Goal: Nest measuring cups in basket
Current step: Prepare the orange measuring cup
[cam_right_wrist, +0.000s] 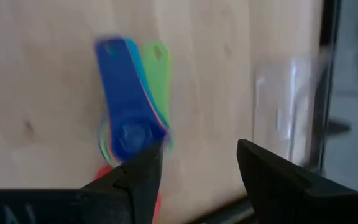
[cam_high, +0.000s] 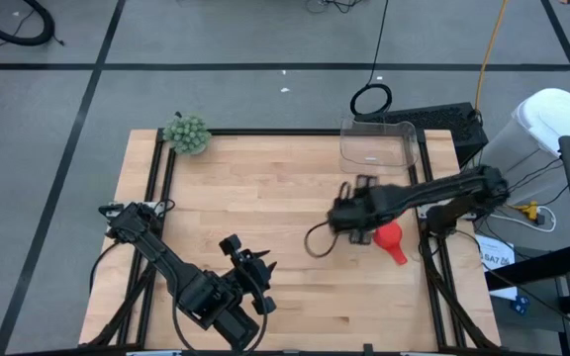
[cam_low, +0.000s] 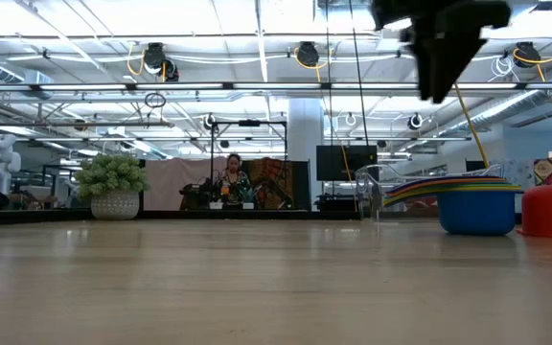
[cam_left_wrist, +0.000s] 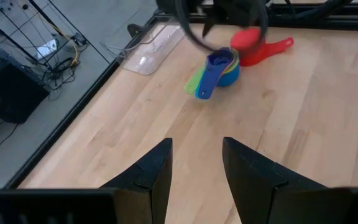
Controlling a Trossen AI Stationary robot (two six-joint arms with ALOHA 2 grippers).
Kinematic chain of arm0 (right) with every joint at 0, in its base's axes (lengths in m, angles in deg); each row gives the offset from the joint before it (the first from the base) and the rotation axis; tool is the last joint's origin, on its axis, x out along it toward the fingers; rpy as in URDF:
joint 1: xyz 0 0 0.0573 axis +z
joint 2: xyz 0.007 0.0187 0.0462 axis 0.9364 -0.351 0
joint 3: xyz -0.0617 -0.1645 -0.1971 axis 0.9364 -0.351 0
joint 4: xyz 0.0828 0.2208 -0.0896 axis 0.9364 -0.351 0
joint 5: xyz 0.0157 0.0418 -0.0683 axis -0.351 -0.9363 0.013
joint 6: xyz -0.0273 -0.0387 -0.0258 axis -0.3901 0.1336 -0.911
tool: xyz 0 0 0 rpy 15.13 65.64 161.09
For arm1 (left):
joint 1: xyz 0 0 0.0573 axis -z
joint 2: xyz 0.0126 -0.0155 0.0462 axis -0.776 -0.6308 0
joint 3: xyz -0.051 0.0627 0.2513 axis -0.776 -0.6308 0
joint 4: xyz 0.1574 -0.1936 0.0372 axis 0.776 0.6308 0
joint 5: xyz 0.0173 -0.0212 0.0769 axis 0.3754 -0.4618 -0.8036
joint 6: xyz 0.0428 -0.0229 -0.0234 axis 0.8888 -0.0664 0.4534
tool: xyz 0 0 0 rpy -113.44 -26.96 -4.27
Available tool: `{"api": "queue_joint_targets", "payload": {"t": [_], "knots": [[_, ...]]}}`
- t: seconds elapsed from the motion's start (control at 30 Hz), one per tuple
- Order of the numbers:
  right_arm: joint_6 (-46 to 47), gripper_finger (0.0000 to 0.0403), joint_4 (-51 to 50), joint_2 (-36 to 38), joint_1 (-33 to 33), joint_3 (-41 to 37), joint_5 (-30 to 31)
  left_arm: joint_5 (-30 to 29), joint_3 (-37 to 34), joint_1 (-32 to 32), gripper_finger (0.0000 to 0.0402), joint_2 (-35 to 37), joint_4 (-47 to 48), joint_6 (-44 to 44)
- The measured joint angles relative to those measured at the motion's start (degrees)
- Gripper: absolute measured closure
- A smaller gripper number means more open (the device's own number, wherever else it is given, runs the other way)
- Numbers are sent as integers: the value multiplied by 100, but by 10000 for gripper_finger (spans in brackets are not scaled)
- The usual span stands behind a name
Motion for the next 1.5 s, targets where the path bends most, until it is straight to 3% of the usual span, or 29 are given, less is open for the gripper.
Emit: {"api": "queue_joint_targets", "payload": {"t": [0.1, 0.23, 0.37, 0.5, 0.73, 1.03, 1.1, 1.37, 1.5], "knots": [[459, 203, -140, 627, -110, -359, -221, -25, -55, -110, 256, -2, -205, 416], [1270, 204, 112, 1537, 26, -1258, -1012, -22, -187, -300, 256, -7, -275, 812], [1919, 204, 514, 2218, 643, -2291, -1526, -20, -252, -576, 257, -7, -287, 1133], [2406, 204, 971, 2385, 1393, -2879, -1867, 157, -254, -897, 256, -7, -773, 2001], [2570, 204, 917, 2135, 2694, -3047, -1827, 1349, -254, -1490, 256, -7, -1949, 3704], [3279, 204, 1308, 2039, 4381, -3699, -1817, 1582, -254, -1948, 257, -7, -2398, 4463], [3565, 204, 1667, 2026, 4706, -3845, -1813, 1976, -254, -2091, 256, -7, -2481, 4757], [4498, 207, 2067, 2017, 5250, -4137, -1046, 3602, -254, -2663, 257, -50, -3367, 5959], [4373, 224, 2156, 1880, 5333, -4137, -771, 3827, -254, -2860, 257, -52, -3501, 6201]]}}
